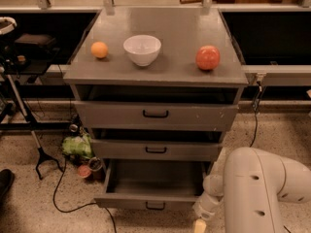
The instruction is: Close bottom drawer
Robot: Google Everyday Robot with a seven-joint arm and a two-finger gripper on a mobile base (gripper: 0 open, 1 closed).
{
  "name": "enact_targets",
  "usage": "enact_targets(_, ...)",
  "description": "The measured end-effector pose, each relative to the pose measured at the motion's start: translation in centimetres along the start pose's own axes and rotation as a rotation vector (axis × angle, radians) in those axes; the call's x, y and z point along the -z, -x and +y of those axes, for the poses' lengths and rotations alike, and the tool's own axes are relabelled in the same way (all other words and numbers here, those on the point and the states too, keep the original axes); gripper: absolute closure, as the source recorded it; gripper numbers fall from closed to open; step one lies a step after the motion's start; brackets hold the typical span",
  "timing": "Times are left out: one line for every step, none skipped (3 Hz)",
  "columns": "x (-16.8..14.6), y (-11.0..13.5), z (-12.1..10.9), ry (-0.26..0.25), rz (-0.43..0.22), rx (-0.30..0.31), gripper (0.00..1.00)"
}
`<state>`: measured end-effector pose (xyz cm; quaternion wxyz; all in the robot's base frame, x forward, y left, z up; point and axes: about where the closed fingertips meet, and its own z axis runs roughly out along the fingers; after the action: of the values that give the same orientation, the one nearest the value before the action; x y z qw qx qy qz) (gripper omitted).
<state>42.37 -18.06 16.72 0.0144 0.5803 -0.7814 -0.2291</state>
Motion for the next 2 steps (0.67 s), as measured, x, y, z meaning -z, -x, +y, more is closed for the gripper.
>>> enact_targets(1.51,2.0,-1.37,-0.071,-0.034,0.012,0.0)
enact_targets(2.34,2.69,-1.95,-0.111,-0.057,0.016,0.0)
